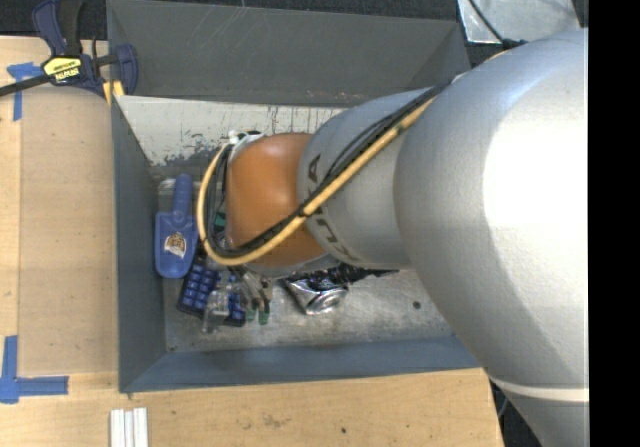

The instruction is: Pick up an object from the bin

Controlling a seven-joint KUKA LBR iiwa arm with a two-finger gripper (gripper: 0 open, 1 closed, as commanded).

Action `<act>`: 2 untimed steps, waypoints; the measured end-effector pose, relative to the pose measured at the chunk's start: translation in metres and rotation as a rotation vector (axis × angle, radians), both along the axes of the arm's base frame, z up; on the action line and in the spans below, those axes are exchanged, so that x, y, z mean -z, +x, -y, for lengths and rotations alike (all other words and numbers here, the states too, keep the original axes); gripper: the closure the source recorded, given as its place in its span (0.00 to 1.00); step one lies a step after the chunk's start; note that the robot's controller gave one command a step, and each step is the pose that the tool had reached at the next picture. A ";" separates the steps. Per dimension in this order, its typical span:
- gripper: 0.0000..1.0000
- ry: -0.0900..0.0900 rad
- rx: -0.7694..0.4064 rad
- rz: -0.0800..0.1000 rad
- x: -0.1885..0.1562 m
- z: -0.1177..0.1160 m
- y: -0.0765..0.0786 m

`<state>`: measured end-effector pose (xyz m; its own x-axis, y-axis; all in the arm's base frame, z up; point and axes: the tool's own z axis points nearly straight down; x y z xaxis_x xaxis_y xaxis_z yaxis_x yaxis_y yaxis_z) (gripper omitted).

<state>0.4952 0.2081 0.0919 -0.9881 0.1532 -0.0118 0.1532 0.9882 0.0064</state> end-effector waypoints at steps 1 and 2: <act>1.00 -0.006 0.001 -0.014 -0.007 0.002 -0.003; 1.00 -0.006 0.000 -0.016 -0.024 0.002 -0.003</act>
Offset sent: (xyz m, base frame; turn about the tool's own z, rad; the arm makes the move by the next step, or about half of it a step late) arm -0.0001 0.0000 0.0513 -0.0001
